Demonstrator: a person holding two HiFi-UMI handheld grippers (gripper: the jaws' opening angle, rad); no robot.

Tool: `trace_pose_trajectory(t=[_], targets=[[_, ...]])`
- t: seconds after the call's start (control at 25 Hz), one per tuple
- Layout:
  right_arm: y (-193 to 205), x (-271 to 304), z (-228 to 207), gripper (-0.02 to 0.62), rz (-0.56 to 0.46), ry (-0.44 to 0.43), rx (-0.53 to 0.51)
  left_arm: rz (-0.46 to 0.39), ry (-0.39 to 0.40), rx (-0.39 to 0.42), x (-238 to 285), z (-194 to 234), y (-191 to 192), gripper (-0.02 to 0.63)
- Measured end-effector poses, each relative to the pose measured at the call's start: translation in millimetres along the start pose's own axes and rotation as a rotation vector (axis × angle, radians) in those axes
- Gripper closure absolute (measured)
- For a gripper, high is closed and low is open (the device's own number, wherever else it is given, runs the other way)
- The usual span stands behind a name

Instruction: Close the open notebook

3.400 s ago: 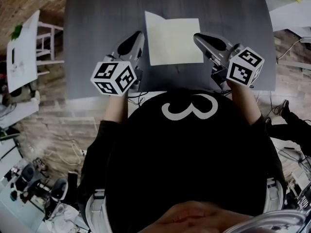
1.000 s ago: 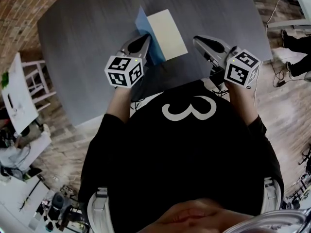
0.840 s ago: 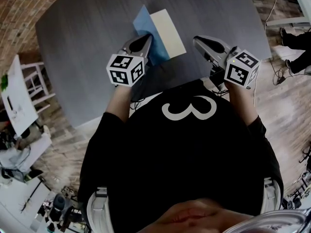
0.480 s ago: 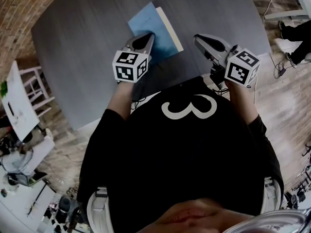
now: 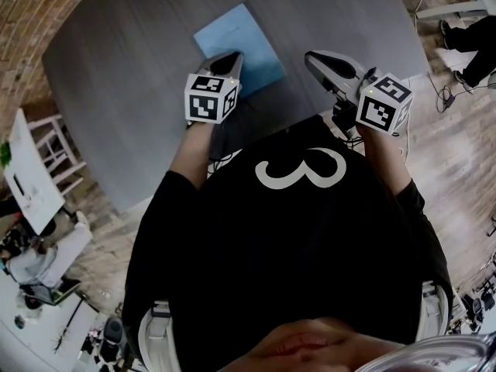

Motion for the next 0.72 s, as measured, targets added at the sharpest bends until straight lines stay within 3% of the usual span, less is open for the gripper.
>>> trace_pose_trajectory(t=[0.28, 0.72], targets=[[0.9, -0.8, -1.6, 0.594, -0.009, 0.006, 0.011, 0.122, -0.042, 0.067, 10.3, -6.1, -8.2, 0.591], [4.1, 0.9, -2.1, 0.594, 0.008, -0.023, 0.018, 0.138, -0.063, 0.083, 14.3, -8.8, -9.1, 0.592]])
Point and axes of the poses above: the fingertips, and each gripper's own axes: x forward along the fingers, z to its left, y out of its underside, the point moved 10 cm from there along -x, backward along the fingers
